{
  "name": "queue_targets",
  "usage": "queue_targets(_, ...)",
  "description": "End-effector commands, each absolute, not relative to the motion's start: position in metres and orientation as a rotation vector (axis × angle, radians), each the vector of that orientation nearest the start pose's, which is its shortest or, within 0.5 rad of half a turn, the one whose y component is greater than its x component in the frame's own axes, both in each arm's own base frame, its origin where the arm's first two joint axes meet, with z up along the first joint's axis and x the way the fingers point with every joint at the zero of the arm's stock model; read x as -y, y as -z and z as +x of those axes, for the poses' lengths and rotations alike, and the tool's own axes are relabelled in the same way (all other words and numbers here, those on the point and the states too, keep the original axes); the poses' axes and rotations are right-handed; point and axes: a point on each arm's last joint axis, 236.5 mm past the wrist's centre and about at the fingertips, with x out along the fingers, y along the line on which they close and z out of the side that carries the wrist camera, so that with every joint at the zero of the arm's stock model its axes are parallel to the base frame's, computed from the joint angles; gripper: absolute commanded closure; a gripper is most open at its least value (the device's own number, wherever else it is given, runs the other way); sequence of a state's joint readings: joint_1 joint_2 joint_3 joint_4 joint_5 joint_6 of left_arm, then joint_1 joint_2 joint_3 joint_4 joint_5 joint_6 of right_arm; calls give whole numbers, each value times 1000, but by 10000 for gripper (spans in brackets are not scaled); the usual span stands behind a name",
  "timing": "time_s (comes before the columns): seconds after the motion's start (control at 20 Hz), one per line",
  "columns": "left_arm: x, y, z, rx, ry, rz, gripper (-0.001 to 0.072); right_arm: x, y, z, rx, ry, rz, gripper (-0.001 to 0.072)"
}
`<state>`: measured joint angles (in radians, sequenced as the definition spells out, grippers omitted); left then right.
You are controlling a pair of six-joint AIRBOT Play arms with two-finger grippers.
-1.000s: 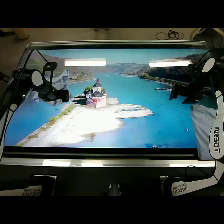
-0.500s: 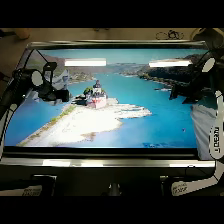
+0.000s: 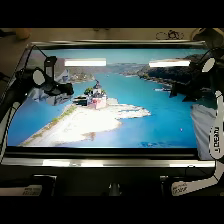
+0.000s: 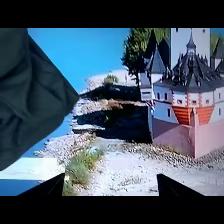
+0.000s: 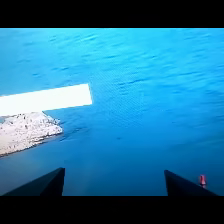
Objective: Fold the shirts.
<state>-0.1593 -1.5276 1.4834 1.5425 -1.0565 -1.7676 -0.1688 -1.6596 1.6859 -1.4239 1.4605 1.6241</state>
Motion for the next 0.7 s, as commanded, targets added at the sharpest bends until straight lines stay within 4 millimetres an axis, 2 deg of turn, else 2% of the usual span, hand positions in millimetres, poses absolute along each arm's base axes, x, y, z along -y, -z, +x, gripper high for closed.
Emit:
queue_targets(0.0,18,-23,520,-1090,-115,-211,44,43,-19,462,-1345,81,293,41)
queue_targets(0.05,-12,-2,510,-1199,-204,-270,45,44,-19,466,-1329,82,293,42)
queue_targets(0.1,-32,23,493,-1316,-300,-357,45,43,-19,470,-1313,79,297,42)
queue_targets(0.2,-45,62,471,-1460,-353,-441,45,40,-20,476,-1291,68,313,42)
queue_targets(0.25,-45,74,471,-1480,-352,-464,45,39,-20,478,-1284,64,318,42)
queue_targets(0.35,-42,86,491,-1418,-330,-467,45,39,-21,480,-1275,64,319,42)
queue_targets(0.45,-31,83,522,-1303,-280,-471,71,38,-21,478,-1284,61,321,43)
queue_targets(0.5,-26,82,528,-1279,-268,-466,243,36,-20,476,-1294,55,327,43)
queue_targets(0.55,-22,82,528,-1280,-261,-461,472,33,-21,473,-1306,45,332,44)
queue_targets(0.6,-19,81,524,-1297,-256,-459,669,30,-21,470,-1317,36,339,46)
queue_targets(0.65,-13,74,522,-1306,-220,-441,681,26,-24,469,-1317,16,341,80)
